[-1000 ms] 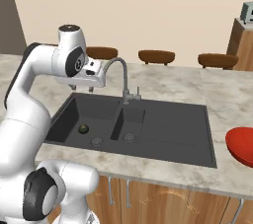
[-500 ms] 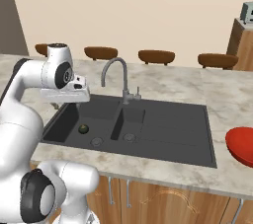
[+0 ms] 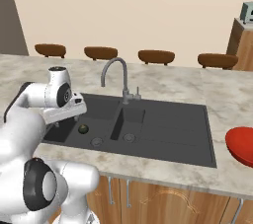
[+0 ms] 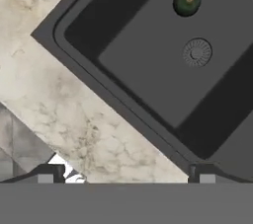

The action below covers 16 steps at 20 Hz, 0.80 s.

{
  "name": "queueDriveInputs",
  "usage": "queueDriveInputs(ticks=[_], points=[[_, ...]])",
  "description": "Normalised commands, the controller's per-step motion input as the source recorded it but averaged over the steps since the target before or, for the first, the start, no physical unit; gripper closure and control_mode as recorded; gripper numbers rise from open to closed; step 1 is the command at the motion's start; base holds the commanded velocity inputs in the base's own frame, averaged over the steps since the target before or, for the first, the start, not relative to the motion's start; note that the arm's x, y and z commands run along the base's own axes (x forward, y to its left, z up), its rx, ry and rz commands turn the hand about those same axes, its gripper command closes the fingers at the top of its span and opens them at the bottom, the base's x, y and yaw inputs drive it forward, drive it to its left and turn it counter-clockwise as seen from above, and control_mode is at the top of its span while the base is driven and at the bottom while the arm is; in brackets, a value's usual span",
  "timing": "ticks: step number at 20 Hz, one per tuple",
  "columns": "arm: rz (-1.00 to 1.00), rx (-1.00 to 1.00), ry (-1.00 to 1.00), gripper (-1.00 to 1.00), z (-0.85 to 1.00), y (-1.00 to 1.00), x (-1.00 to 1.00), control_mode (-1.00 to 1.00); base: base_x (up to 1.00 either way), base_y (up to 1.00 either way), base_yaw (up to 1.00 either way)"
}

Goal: Pick the squash from the sink and place it in the bowl. Then pick the bowl and place it in the microwave. Then close the microwave door and press the start button.

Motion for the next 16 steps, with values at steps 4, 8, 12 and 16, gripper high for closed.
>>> queueDriveInputs(ticks=[4,8,12,16], points=[[0.17,-0.04,0.03,-1.00,-0.73,0.10,0.52,-1.00,0.00,0.00,0.00],[0.06,0.00,0.02,-1.00,-0.52,0.14,0.68,-1.00,0.00,0.00,0.00],[0.00,0.00,0.03,-1.00,-0.45,0.43,0.75,-1.00,0.00,0.00,0.00],[0.00,0.00,0.01,-1.00,-0.41,0.55,0.68,-1.00,0.00,0.00,0.00]])
